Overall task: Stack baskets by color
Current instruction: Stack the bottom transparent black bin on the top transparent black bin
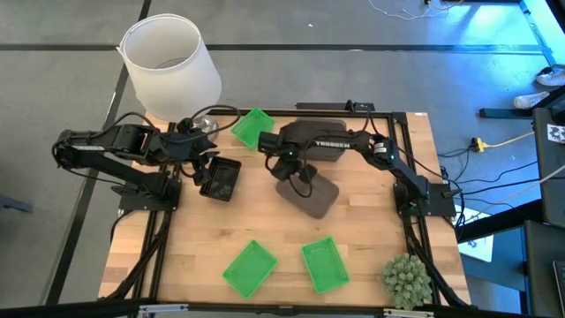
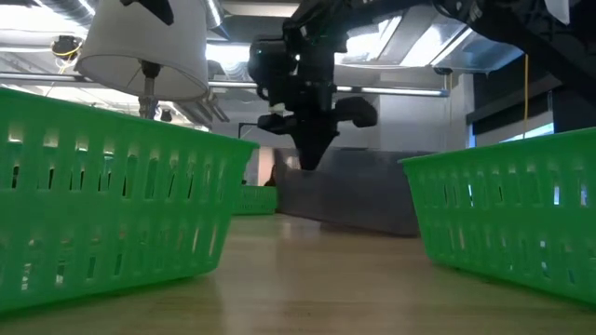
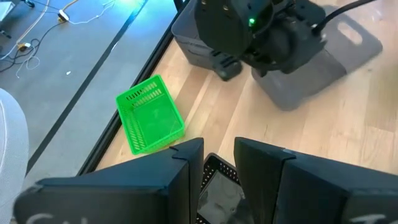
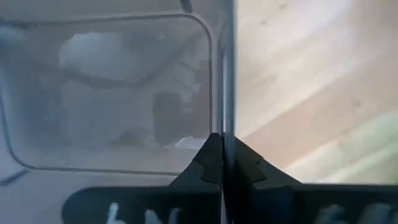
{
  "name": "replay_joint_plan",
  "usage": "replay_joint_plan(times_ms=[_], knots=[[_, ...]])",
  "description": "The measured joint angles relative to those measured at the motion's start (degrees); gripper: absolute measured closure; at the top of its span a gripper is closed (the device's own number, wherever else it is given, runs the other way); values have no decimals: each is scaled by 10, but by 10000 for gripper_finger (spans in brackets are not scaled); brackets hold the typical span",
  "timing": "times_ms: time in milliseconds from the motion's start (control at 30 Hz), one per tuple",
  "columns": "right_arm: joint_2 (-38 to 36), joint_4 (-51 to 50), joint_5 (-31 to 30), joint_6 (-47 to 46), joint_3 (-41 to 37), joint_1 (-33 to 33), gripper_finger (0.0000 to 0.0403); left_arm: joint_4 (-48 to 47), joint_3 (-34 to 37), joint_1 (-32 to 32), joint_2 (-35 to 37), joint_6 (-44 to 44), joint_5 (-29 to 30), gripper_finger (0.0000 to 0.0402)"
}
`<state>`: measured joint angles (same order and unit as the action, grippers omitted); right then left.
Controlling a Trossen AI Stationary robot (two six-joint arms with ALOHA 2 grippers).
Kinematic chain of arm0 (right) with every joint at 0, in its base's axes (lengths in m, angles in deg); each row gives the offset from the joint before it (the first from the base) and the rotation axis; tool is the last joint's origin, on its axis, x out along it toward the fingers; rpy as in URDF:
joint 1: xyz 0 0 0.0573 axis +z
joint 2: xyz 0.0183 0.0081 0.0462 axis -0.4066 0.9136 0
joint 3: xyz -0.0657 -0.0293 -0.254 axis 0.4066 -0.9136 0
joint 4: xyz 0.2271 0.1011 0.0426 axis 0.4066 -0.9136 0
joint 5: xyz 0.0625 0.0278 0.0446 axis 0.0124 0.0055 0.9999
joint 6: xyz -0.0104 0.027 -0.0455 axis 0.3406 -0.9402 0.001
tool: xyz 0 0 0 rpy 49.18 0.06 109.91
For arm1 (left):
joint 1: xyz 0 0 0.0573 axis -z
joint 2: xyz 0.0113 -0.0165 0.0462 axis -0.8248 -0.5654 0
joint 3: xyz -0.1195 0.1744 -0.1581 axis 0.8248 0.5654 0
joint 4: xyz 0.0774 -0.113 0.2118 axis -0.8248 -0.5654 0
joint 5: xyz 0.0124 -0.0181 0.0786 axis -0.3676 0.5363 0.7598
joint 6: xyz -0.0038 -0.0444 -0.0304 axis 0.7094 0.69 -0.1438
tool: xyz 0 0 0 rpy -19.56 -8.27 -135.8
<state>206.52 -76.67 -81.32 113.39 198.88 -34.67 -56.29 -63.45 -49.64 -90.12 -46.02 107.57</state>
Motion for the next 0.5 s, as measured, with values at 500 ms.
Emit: replay_joint_plan(times_ms=[500], knots=[[0,-28,75,119,0,14,403,0,0,0,0,0,0,319]])
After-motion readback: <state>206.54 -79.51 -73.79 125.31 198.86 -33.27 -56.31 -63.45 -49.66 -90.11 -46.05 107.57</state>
